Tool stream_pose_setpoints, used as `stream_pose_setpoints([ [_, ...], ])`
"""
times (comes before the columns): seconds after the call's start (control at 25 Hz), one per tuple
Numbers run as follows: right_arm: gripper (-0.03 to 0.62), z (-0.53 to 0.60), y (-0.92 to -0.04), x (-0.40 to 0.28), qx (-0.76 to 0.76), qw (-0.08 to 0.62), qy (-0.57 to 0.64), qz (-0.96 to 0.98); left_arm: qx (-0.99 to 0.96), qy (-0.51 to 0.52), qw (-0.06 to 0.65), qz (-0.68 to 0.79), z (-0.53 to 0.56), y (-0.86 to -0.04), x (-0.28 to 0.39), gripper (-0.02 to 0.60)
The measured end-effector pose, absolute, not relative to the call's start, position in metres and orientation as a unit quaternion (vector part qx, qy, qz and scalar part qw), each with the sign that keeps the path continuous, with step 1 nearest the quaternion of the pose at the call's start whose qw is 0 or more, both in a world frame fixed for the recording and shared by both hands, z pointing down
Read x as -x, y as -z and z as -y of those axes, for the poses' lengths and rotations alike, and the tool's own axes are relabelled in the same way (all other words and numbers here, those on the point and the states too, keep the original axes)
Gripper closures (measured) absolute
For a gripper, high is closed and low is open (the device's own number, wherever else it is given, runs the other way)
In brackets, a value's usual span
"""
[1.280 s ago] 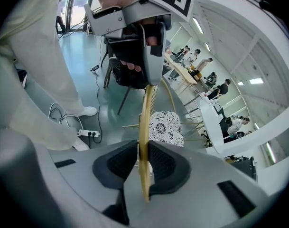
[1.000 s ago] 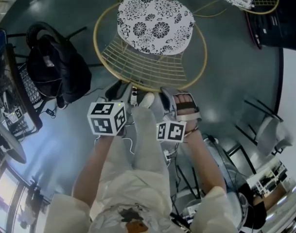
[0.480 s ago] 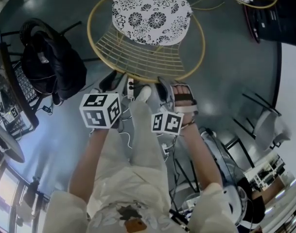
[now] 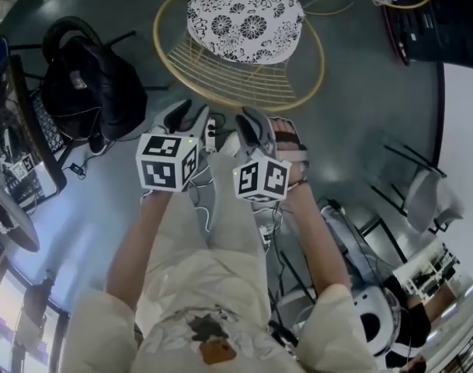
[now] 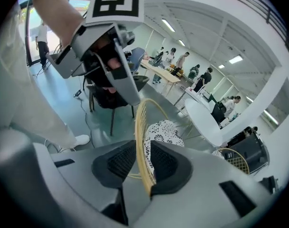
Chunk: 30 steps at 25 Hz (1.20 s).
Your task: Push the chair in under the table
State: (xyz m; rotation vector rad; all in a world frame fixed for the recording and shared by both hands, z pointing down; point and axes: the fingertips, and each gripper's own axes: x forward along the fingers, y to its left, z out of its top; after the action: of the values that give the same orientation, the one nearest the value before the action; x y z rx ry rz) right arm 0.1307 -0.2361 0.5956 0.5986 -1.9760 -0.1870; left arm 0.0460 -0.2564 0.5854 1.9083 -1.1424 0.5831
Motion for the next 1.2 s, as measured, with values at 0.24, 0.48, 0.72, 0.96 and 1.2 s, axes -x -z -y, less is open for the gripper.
stream_pose_setpoints([
  [0.24, 0.527, 0.220, -0.517, -0.102, -0.327, 0.480, 0.076, 0.811, -0.786, -0.214, 0.384, 0.434, 0.230, -0.518, -0.012, 0.437],
  [0.48, 0.557, 0.189, -0.420, -0.077, -0.444, 0.388, 0.001, 0.808, -0.822, -0.183, 0.315, 0.437, 0.208, -0.413, 0.022, 0.539],
  [0.72, 0.559, 0.141, -0.340, -0.028, -0.504, 0.282, -0.022, 0.816, -0.853, -0.161, 0.260, 0.424, 0.155, -0.332, 0.049, 0.565],
  [0.96, 0.565, 0.100, -0.301, -0.001, -0.553, 0.179, -0.096, 0.808, -0.877, -0.140, 0.231, 0.398, 0.116, -0.300, 0.059, 0.571],
  [1.2, 0.569, 0.074, -0.294, 0.025, -0.576, 0.149, -0.085, 0.799, -0.889, -0.134, 0.200, 0.390, 0.095, -0.289, 0.071, 0.572],
])
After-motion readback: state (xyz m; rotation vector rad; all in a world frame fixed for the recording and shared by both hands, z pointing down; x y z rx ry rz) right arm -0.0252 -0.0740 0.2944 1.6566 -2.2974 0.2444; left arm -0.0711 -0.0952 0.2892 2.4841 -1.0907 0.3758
